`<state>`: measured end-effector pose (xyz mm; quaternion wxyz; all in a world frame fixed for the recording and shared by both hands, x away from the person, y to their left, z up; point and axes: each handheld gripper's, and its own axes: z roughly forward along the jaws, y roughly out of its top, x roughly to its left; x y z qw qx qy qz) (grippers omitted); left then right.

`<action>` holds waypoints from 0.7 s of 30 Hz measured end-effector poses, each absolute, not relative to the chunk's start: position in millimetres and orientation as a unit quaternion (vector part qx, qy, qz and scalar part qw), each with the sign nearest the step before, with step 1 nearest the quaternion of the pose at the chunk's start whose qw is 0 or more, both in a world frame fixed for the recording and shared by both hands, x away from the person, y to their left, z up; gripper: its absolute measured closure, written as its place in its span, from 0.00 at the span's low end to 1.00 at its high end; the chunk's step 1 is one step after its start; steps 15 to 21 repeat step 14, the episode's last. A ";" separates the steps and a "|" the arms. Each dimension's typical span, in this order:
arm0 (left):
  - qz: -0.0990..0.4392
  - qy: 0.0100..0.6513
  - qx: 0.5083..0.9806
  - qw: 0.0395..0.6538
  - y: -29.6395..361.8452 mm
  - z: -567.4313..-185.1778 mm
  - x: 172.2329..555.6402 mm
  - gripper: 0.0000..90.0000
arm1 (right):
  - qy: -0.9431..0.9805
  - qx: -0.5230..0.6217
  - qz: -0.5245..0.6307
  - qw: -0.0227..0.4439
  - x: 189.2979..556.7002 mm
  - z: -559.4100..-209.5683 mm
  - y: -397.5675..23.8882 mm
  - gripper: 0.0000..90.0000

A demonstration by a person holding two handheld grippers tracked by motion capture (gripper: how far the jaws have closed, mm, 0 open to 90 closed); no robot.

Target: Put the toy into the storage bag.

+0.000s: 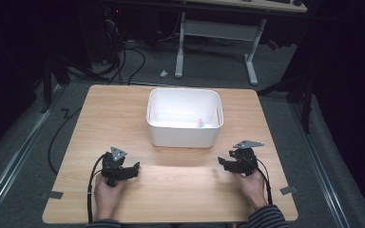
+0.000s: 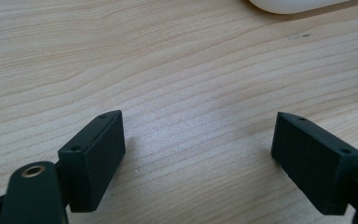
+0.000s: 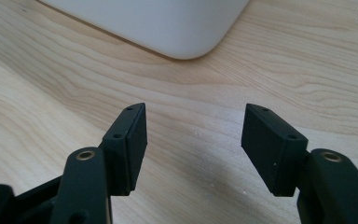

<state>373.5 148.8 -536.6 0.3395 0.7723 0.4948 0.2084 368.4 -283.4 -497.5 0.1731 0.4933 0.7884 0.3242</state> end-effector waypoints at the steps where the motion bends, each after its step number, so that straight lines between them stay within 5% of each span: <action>1: 0.208 0.495 0.772 0.339 148.8 -536.6 373.5 0.20 | 0.784 0.502 0.319 0.175 369.6 -503.1 -283.4 0.45; 9: 0.208 0.495 0.772 0.340 148.8 -536.6 373.4 0.20 | 0.780 0.488 0.326 0.218 368.2 -530.4 -281.6 0.39; 21: 0.208 0.495 0.772 0.340 148.8 -536.7 373.3 0.20 | 0.778 0.490 0.327 0.219 367.1 -530.9 -281.6 0.39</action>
